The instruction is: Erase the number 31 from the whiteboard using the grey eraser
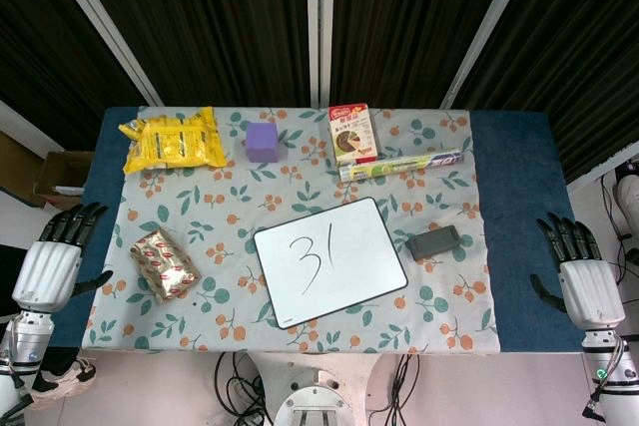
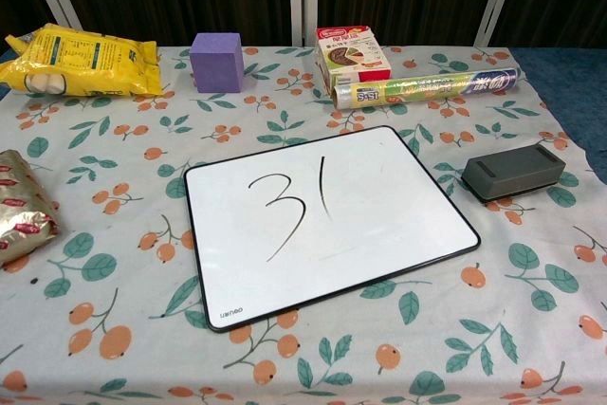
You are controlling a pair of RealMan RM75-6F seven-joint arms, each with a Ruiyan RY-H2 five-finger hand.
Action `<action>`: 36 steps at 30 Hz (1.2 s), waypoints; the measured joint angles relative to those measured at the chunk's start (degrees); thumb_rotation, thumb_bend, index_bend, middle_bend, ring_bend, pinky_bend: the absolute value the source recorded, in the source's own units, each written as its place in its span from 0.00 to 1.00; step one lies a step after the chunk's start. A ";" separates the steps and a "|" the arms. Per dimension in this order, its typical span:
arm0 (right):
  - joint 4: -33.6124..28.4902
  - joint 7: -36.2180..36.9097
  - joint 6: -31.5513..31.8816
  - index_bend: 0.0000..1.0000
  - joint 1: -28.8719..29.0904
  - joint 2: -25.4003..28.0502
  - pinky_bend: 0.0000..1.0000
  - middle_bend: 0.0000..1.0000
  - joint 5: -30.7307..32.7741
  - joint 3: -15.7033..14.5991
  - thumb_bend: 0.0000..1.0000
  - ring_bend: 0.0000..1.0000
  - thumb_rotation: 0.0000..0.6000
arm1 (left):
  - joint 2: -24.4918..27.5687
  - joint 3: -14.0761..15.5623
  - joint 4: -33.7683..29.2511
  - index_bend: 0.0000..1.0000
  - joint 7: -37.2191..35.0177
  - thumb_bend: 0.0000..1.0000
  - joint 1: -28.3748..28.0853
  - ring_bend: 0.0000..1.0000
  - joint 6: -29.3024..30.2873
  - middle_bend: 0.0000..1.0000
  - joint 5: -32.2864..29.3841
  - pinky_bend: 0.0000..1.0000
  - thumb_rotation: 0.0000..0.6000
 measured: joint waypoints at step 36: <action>-1.03 -10.28 -25.87 0.00 15.94 0.27 0.00 0.00 4.50 2.51 0.23 0.00 1.00 | 0.05 0.49 -1.74 0.10 0.91 0.05 -0.72 0.09 -0.55 0.09 1.16 0.17 1.00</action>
